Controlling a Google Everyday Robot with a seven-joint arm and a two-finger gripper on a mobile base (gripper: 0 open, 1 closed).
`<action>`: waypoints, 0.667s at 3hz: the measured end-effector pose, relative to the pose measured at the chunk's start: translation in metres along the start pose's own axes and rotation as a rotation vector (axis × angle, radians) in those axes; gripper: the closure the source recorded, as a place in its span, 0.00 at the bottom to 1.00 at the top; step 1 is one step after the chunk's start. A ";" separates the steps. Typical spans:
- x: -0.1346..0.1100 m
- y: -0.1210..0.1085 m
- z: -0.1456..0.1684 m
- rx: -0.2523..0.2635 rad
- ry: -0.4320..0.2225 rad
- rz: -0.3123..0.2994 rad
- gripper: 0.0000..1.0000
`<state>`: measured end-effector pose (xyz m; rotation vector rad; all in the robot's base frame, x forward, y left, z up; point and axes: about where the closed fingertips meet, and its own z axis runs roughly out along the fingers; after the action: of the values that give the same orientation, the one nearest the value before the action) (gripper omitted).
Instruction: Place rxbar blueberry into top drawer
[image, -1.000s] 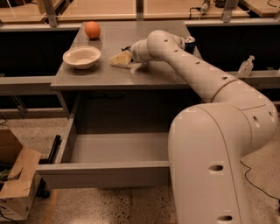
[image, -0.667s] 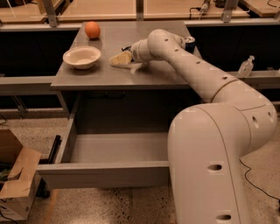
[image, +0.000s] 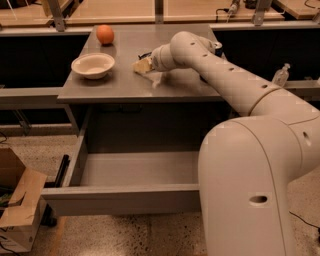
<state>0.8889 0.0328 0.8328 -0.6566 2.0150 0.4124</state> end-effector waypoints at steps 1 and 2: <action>0.005 0.011 -0.018 0.014 0.022 0.008 0.73; 0.008 0.018 -0.027 0.019 0.032 0.019 0.95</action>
Offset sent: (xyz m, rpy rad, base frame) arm -0.0490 -0.0080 0.0149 -0.0141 0.0381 -0.0439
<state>0.8559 0.0303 0.8398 -0.6366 2.0538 0.3956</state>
